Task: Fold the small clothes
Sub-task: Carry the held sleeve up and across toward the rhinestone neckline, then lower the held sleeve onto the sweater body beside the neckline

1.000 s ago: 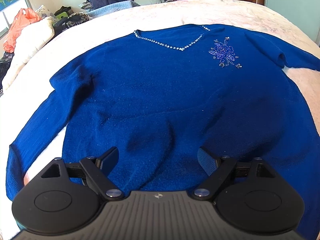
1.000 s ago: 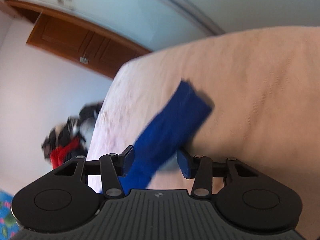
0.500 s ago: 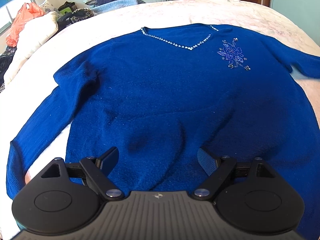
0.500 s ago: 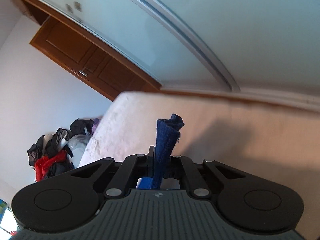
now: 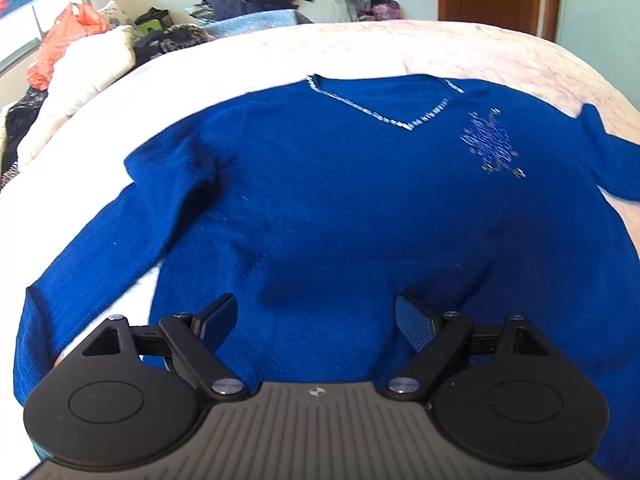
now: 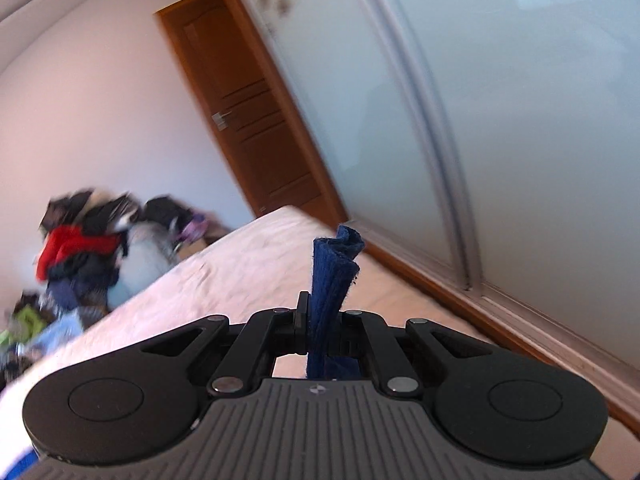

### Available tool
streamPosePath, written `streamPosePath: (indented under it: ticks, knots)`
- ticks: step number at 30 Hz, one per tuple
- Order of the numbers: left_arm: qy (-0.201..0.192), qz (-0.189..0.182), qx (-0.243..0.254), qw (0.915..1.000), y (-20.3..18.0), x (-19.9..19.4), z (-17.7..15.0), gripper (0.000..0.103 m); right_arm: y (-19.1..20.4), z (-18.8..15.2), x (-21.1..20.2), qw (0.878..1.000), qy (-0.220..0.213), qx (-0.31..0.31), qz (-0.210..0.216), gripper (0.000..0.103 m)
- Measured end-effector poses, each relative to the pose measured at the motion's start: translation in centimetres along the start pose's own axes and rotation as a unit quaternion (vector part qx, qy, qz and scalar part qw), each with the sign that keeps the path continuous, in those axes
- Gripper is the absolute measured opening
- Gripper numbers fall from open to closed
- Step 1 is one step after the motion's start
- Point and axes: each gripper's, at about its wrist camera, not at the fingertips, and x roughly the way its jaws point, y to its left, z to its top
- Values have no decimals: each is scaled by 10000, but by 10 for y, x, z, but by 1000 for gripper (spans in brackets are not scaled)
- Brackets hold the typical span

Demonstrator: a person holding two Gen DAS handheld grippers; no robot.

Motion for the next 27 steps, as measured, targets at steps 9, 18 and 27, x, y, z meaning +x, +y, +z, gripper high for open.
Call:
streamPosePath:
  ticks: [9,18,27]
  knots:
    - [-75,343,226,9991,4,5,-1,86,124,-32,31,9895,684,-673,1081,8]
    - [-24,290,106,9995,17,13,0,86,163,-70,8,9810,1103,-656,1458,9]
    - [-182,145,15,9997,21,10,1,86,190,-87,3,9680,1495,-514,1947,11]
